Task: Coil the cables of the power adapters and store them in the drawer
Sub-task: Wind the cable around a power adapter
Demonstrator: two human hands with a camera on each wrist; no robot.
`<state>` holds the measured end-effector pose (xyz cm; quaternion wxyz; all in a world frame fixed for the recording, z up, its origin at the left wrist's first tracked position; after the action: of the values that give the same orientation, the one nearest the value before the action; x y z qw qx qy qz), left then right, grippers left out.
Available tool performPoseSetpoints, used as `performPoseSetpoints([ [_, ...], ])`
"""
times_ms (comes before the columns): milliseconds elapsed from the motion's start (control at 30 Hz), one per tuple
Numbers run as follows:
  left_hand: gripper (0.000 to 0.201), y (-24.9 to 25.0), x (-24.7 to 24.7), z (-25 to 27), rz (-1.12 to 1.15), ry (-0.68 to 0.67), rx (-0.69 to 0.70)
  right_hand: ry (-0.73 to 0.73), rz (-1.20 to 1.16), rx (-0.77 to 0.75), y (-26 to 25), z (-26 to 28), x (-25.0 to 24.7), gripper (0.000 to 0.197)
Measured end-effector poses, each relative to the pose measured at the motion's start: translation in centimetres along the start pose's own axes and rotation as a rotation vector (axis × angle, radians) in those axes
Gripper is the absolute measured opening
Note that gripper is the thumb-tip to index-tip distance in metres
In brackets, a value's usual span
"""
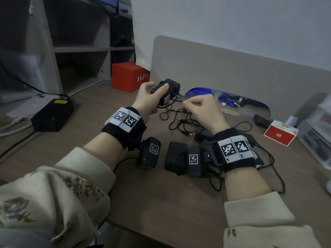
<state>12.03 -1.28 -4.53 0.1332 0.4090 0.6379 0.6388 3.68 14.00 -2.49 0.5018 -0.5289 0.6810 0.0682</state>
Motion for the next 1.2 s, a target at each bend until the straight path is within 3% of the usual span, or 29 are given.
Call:
performPoseSetpoints([
  [300, 0.034, 0.1, 0.2, 0.4, -0.114, -0.085, 0.010, 0.113, 0.068, 0.026, 0.3, 0.0, -0.2, 0.022],
  [500, 0.039, 0.4, 0.4, 0.8, -0.235, -0.094, 0.067, 0.006, 0.054, -0.029, -0.7, 0.4, -0.4, 0.024],
  [600, 0.050, 0.1, 0.7, 1.0, -0.316, -0.135, 0.029, -0.024, 0.057, -0.031, -0.8, 0.4, -0.5, 0.028],
  [767, 0.033, 0.2, 0.9, 1.2, -0.358, -0.193, 0.049, -0.064, 0.055, -0.071, -1.2, 0.5, -0.5, 0.031],
  [967, 0.011, 0.7, 1.5, 1.9, -0.430, -0.294, -0.031, -0.130, 0.067, -0.107, -1.7, 0.6, -0.6, 0.028],
  [1067, 0.012, 1.2, 1.6, 2.1, -0.472, -0.349, -0.010, -0.146, 0.021, -0.112, -1.8, 0.7, -0.6, 0.018],
  [1200, 0.012, 1.3, 1.4, 2.5, -0.420, -0.455, -0.095, -0.086, -0.034, -0.119, -2.0, 0.9, -1.1, 0.026],
])
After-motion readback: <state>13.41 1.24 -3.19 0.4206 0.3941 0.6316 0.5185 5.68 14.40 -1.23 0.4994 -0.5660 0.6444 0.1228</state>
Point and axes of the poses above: each hand's wrist, its own z-axis away from the middle knuckle, its own x-axis out of the palm, y = z × x, the point moved 2 cm from there along -z, towards the middle knuckle, and after that the axes turned 15 degrees about z, right-handed, at the moved point
